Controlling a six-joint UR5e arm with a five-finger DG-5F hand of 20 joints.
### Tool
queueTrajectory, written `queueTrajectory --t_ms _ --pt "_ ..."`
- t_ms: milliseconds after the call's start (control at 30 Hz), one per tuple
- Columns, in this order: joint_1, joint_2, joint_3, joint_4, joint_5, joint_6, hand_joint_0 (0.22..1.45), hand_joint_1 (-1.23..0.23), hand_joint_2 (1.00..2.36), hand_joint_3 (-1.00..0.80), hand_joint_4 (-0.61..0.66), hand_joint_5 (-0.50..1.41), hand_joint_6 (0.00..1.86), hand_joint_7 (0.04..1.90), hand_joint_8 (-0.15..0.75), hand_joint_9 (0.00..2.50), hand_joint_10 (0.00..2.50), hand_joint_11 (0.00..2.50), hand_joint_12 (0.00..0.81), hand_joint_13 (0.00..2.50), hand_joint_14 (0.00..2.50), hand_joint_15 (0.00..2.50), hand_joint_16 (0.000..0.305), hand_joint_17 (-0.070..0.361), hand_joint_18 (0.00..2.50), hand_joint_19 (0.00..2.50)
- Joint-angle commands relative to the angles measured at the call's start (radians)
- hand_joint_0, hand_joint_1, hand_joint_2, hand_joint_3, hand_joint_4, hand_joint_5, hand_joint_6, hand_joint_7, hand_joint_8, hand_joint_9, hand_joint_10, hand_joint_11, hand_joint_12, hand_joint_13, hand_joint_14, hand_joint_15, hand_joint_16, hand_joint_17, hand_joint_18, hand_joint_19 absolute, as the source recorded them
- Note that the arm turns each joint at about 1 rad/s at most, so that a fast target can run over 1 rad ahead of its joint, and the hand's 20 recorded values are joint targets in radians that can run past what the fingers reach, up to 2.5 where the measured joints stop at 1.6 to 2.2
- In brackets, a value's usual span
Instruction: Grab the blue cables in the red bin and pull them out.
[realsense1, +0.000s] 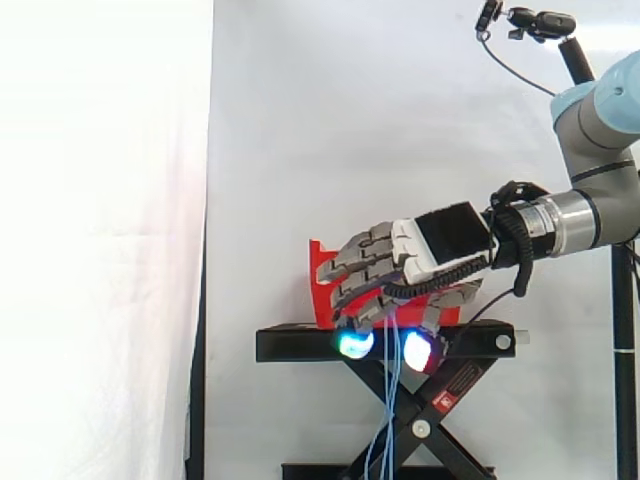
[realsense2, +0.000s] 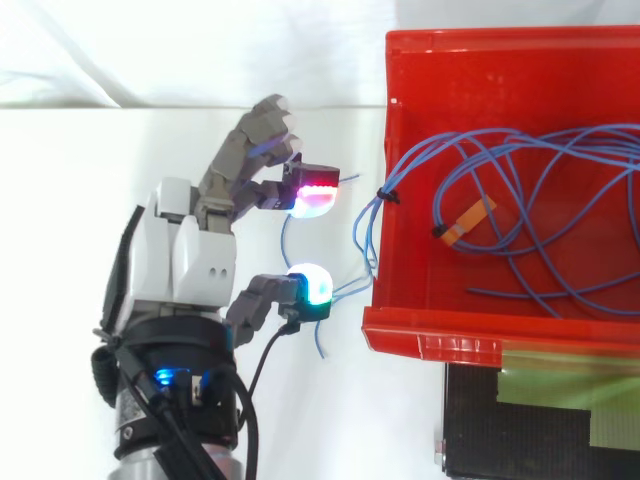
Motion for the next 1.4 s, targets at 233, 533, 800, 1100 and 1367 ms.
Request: queueTrajectory --t_ms 233,533,800,1100,1367 --pt "-0.020 0.001 -0.013 0.001 0.000 -0.009 0.75 -0.94 1.00 -1.00 0.09 0.75 0.01 0.65 0.219 0.62 0.02 0.49 0.322 0.43 0.01 0.33 0.044 0.099 0.44 0.58" --pt "-0.033 0.001 -0.013 0.003 -0.006 -0.029 0.75 -0.94 1.00 -1.00 0.08 0.75 0.01 0.65 0.220 0.62 0.02 0.49 0.323 0.43 0.01 0.33 0.044 0.099 0.44 0.58" --pt "-0.039 0.001 -0.013 0.004 -0.006 -0.038 0.75 -0.94 1.00 -1.00 0.08 0.75 0.01 0.64 0.217 0.62 0.02 0.49 0.322 0.43 0.01 0.33 0.044 0.098 0.44 0.58" --pt "-0.042 0.000 -0.013 0.004 -0.018 -0.049 0.75 -0.94 1.00 -1.00 0.09 0.75 0.01 0.65 0.221 0.62 0.02 0.49 0.322 0.43 0.01 0.33 0.044 0.098 0.45 0.58" --pt "-0.040 0.001 -0.010 0.010 -0.018 -0.049 0.76 -0.94 1.00 -1.00 0.09 0.75 0.01 0.65 0.219 0.62 0.02 0.49 0.321 0.43 0.01 0.33 0.044 0.098 0.45 0.58"
